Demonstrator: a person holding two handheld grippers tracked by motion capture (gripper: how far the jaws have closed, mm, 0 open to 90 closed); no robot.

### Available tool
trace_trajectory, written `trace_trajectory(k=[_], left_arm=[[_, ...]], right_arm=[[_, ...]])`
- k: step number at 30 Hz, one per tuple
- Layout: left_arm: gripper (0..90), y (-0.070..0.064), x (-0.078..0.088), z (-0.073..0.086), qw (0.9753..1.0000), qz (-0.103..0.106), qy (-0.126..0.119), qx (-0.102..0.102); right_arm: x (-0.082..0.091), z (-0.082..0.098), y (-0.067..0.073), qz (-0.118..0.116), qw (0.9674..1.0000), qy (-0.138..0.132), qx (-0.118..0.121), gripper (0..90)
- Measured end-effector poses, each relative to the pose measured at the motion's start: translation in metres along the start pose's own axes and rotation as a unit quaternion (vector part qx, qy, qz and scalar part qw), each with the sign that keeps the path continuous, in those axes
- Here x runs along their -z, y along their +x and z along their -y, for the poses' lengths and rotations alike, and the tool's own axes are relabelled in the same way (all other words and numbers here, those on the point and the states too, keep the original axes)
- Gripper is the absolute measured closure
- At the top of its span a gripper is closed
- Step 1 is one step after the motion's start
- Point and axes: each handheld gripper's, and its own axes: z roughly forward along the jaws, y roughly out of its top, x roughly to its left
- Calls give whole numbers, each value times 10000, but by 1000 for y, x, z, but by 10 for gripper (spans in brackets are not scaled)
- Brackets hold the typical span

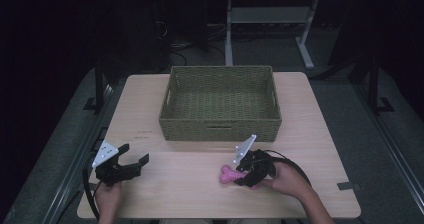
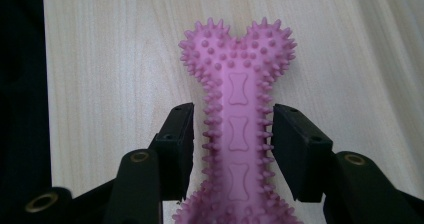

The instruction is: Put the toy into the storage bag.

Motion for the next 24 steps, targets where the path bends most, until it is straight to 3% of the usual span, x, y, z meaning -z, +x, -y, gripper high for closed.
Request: trace_trajectory(k=[24], left_arm=[[128, 1, 1, 0, 10000, 3, 0, 36]], right_arm=[[-5, -12, 3, 182, 9978, 568, 306, 549]])
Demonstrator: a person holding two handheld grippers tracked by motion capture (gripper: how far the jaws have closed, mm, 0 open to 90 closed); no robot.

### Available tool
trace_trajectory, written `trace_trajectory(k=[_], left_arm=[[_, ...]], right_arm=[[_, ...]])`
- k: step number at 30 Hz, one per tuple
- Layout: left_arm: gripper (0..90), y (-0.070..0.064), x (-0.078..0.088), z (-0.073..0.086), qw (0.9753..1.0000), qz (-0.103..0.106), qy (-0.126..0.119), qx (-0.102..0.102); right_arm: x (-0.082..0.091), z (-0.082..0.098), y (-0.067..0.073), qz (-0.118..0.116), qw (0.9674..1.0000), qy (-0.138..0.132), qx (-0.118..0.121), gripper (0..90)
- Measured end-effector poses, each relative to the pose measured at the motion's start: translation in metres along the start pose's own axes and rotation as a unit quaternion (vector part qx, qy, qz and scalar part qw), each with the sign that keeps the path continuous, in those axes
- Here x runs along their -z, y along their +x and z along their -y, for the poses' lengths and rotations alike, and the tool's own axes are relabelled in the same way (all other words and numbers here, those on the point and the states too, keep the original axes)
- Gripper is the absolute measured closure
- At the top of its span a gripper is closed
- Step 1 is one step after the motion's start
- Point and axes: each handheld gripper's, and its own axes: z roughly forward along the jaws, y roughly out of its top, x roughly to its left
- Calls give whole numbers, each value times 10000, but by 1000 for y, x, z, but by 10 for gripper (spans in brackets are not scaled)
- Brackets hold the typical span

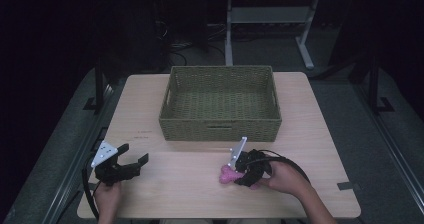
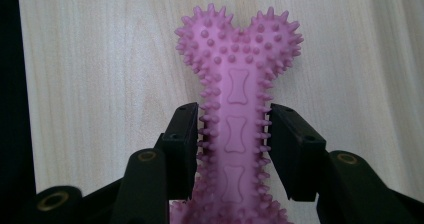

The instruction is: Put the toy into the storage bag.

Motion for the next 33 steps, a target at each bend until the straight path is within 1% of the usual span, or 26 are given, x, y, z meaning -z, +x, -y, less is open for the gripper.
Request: trace_trajectory(k=[13, 21, 33], left_arm=[[128, 0, 0, 0, 10000, -5, 8, 4], [128, 0, 0, 0, 10000, -12, 3, 12], [128, 1, 0, 0, 10000, -5, 10, 2]], right_arm=[[-1, -1, 0, -4, 10000, 46, 25, 548], [-1, -3, 0, 7, 9999, 127, 66, 550], [-1, -4, -1, -48, 9998, 182, 66, 568]])
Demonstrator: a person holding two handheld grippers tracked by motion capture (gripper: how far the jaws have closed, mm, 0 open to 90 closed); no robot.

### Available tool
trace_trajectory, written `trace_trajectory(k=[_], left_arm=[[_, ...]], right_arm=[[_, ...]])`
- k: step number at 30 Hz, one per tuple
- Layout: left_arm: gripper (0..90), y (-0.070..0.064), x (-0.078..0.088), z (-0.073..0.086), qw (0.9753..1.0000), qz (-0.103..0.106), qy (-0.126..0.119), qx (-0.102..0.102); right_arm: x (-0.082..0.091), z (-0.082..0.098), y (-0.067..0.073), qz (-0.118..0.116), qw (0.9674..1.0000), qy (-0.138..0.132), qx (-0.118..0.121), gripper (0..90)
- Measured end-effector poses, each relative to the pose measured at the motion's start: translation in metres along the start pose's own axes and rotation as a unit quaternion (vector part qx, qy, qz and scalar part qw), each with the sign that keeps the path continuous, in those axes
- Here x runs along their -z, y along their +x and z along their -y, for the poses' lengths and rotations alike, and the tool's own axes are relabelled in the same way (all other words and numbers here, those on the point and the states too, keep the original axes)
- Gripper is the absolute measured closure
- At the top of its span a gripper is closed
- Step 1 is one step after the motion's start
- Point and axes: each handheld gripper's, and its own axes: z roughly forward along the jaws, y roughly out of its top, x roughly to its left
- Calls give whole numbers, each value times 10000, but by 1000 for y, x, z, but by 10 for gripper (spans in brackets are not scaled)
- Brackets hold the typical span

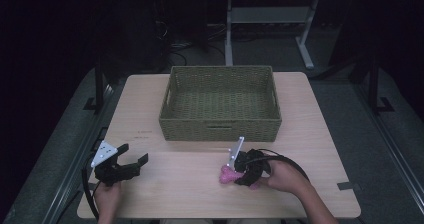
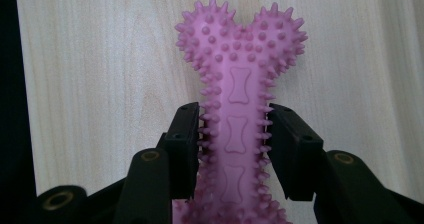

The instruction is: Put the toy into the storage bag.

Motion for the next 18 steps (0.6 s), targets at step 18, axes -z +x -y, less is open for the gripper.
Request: trace_trajectory(k=[18], left_arm=[[128, 1, 1, 0, 10000, -1, -63, 56]], right_arm=[[2, -1, -4, -251, 9997, 18, -23, 584]])
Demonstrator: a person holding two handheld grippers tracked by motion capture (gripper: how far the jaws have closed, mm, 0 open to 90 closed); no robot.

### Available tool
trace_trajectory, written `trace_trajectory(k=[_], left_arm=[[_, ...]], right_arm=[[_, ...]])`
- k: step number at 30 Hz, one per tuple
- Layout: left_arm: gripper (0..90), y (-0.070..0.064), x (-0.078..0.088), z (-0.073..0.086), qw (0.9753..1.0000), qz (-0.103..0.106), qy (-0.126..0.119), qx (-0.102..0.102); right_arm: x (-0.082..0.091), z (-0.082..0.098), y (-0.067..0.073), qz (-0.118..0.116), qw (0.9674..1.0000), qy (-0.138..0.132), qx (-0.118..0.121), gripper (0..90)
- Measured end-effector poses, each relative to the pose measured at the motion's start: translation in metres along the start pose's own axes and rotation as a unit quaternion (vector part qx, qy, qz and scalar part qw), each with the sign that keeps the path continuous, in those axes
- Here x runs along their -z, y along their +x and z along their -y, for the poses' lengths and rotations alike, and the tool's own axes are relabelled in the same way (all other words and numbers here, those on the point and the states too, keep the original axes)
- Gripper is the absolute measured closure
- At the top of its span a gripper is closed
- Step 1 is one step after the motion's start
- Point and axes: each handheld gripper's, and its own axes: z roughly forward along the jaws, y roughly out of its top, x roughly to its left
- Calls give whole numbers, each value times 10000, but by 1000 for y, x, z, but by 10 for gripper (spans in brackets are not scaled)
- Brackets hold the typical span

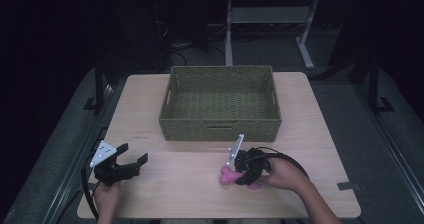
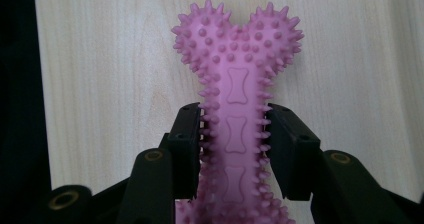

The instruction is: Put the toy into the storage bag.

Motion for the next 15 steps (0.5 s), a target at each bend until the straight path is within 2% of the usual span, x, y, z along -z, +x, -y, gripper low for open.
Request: trace_trajectory(k=[8, 15], left_arm=[[128, 1, 0, 0, 10000, 19, -25, 23], [128, 1, 0, -1, 10000, 25, -44, 52]], right_arm=[[6, -2, -6, -122, 9999, -100, -6, 585], [21, -5, -13, -133, 9996, -238, -13, 585]])
